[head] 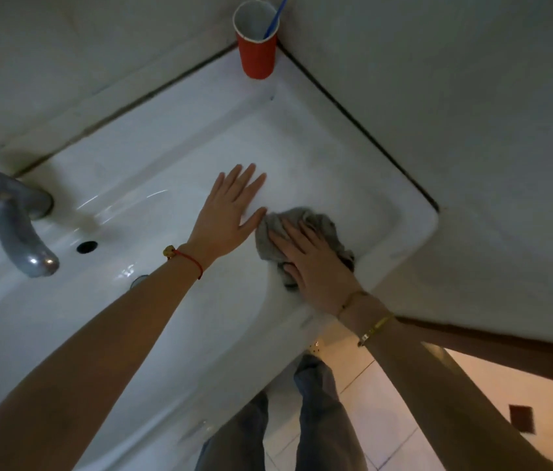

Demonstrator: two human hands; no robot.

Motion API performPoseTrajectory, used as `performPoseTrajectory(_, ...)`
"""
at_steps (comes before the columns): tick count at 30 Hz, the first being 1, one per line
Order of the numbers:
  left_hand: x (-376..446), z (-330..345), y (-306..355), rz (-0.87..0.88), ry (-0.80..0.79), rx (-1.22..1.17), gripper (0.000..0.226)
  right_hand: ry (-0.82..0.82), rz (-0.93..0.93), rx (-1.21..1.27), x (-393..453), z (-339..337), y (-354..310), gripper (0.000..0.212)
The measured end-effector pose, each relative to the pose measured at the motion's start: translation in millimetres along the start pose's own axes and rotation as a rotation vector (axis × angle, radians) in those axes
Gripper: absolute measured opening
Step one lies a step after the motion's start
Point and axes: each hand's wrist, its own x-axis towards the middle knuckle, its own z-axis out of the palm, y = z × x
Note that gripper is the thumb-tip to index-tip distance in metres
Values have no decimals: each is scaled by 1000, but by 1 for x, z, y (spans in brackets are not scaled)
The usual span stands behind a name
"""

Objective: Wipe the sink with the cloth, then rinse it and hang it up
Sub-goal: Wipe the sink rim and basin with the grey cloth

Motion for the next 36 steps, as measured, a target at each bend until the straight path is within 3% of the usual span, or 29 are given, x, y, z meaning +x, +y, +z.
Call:
performPoseTrajectory(3,1,-2,0,6,-15,-34,62,-1,44,-76,6,-7,3,59)
performPoseTrajectory(7,0,-4,-2,-5,-23,-49,63,81,340,-46,35,-13,15,58)
performPoseTrajectory(12,1,-6,2,-3,-30,-62,65,111,178,37,0,-1,-17,58)
performPoseTrajectory(15,1,-9,15,-23,-26,-66,62,130,242,161,-16,-15,-33,60)
performPoseTrajectory(20,9,-3,49,131,-34,-56,61,714,467,265,-54,-52,-30,52)
performPoseTrajectory(22,15,3,63,155,-50,-79,60,850,590,253,-75,-53,-12,50)
performPoseTrajectory(26,22,21,79,188,-104,-51,63,790,710,347,-77,-25,16,49)
performPoseTrajectory(30,21,29,81,179,-77,-8,63,910,897,673,-49,-30,26,60)
performPoseTrajectory(33,19,30,83,166,-67,4,63,906,924,853,-56,-7,1,77)
performPoseTrajectory(36,20,30,84,160,-64,22,63,822,966,964,-66,14,-19,81)
